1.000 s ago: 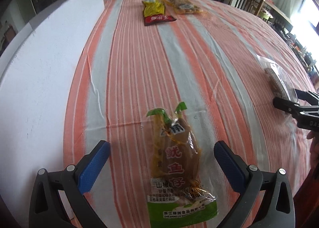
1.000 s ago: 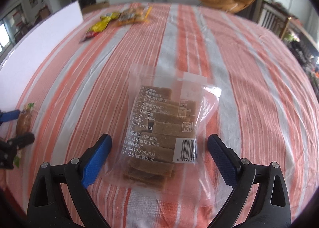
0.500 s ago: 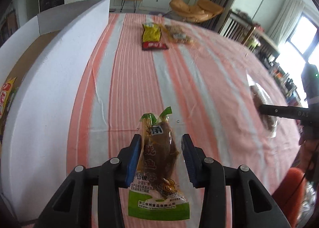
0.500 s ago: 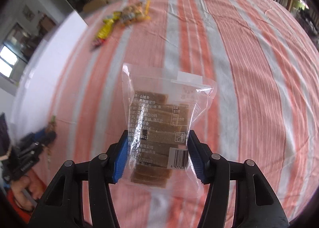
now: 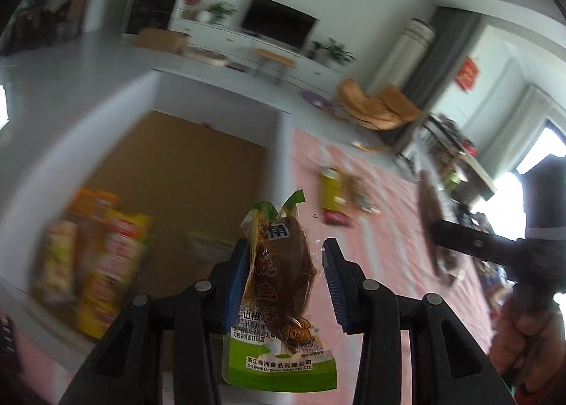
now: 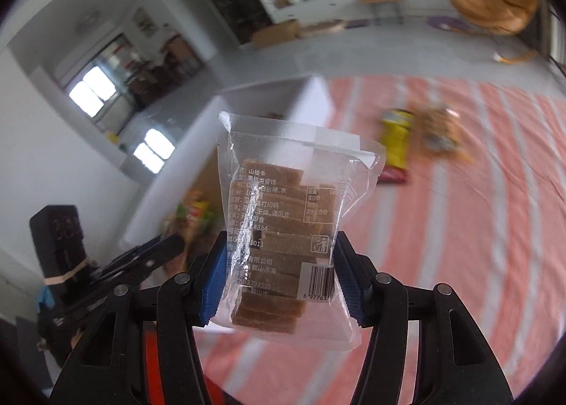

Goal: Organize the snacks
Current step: 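Open both tools to drop the packets into the box, then move both open tools back over the remaining snacks on the table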

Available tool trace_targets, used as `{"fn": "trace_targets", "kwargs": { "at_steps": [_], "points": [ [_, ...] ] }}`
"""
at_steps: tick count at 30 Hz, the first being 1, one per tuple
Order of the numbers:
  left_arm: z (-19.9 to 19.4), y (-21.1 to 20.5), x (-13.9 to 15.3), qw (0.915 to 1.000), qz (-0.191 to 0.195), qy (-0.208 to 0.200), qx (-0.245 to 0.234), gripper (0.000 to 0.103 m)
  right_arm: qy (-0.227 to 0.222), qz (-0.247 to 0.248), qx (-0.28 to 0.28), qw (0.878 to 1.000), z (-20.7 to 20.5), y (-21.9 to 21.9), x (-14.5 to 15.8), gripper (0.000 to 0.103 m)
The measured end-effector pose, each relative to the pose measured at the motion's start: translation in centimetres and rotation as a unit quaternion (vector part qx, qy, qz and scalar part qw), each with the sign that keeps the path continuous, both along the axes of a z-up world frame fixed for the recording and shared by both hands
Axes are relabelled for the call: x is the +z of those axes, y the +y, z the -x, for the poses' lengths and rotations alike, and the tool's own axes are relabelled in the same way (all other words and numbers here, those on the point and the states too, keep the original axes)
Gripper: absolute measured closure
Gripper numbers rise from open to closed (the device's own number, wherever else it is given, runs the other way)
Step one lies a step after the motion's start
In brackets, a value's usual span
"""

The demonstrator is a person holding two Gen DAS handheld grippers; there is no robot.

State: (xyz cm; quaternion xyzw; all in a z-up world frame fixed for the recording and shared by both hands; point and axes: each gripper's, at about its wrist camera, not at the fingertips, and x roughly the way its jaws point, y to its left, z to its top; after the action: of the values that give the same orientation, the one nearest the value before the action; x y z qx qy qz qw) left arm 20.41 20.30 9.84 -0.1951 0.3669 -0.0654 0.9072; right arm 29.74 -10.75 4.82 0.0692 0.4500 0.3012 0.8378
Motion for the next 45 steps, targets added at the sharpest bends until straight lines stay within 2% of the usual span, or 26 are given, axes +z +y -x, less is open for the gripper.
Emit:
{"fn": "trace_targets", "kwargs": {
  "at_steps": [1,4,5,6,8,10,12,14,17,18,21,22,24,27,30,32,37,40,43,45],
  "points": [
    [-0.3,1.4,0.0,0.9998,-0.015,0.005,0.015,0.059,-0.006,-0.003,0.016,1.000,-0.4,2.6,0.4,0.044],
    [-1.0,5.0,-1.1,0.9933,-0.088,0.029,0.069,0.042,-0.031,-0.018,0.046,0.998,-1.1,8.9,0.5,0.037],
    [-0.8,5.5,-1.6,0.9913,-0.100,0.036,0.077,0.032,-0.042,-0.026,0.053,0.997,-1.2,10.2,0.3,0.031],
    [-0.7,6.0,-2.3,0.9894,-0.111,0.043,0.083,0.023,-0.053,-0.039,0.066,0.996,-1.4,11.8,0.1,0.021],
    [0.2,6.5,-3.4,0.9866,-0.123,0.048,0.097,0.022,-0.065,-0.034,0.069,0.995,-1.4,13.7,-0.4,0.020],
    [1.1,6.7,-3.9,0.9857,-0.122,0.044,0.108,0.022,-0.067,-0.043,0.058,0.995,-1.4,13.3,-1.1,0.020],
    [2.2,6.0,-4.0,0.9874,-0.112,0.033,0.107,0.022,-0.075,-0.048,0.044,0.995,-1.3,11.1,-1.7,0.020],
    [2.9,4.1,-3.8,0.9903,-0.104,0.020,0.090,0.022,-0.091,-0.018,0.021,0.995,-1.2,8.1,-2.8,0.020],
    [4.6,-0.2,-2.4,0.9955,-0.085,-0.007,0.040,0.020,-0.094,0.072,-0.021,0.993,-1.7,1.9,-6.5,0.020],
    [5.1,-1.9,-2.0,0.9965,-0.079,-0.015,0.023,0.016,-0.085,0.116,-0.043,0.989,-1.7,-1.3,-8.8,0.020],
    [6.2,-8.7,-0.8,0.9959,-0.060,-0.041,-0.054,0.001,-0.066,0.192,-0.093,0.975,-1.0,-9.1,-13.2,0.020],
    [6.7,-10.8,-0.7,0.9943,-0.057,-0.046,-0.077,0.000,-0.064,0.203,-0.105,0.971,-0.6,-10.8,-13.8,0.020],
    [6.9,-15.4,-1.4,0.9897,-0.053,-0.041,-0.126,0.000,-0.062,0.220,-0.144,0.963,0.8,-15.6,-15.3,0.020],
    [5.4,-21.3,-4.9,0.9840,-0.063,0.004,-0.166,0.000,-0.060,0.224,-0.191,0.954,2.5,-20.8,-16.7,0.020],
    [4.0,-24.0,-8.2,0.9815,-0.092,0.036,-0.164,0.000,-0.053,0.216,-0.210,0.952,2.8,-23.2,-17.3,0.019],
    [2.6,-24.7,-10.1,0.9798,-0.121,0.052,-0.150,0.000,-0.059,0.188,-0.215,0.957,3.1,-23.8,-16.9,0.017],
    [-1.1,-24.3,-13.0,0.9767,-0.164,0.075,-0.117,0.000,-0.060,0.212,-0.213,0.952,3.2,-23.1,-17.3,0.014],
    [-2.4,-23.1,-14.8,0.9723,-0.188,0.087,-0.108,0.000,-0.058,0.207,-0.216,0.952,3.9,-23.6,-17.4,0.013],
    [-3.3,-22.7,-16.1,0.9683,-0.208,0.092,-0.104,0.000,-0.058,0.207,-0.216,0.952,4.3,-23.9,-17.4,0.013],
    [-3.1,-22.4,-16.4,0.9698,-0.207,0.080,-0.101,0.000,-0.058,0.208,-0.216,0.952,4.2,-23.8,-17.4,0.013]
  ]
}}
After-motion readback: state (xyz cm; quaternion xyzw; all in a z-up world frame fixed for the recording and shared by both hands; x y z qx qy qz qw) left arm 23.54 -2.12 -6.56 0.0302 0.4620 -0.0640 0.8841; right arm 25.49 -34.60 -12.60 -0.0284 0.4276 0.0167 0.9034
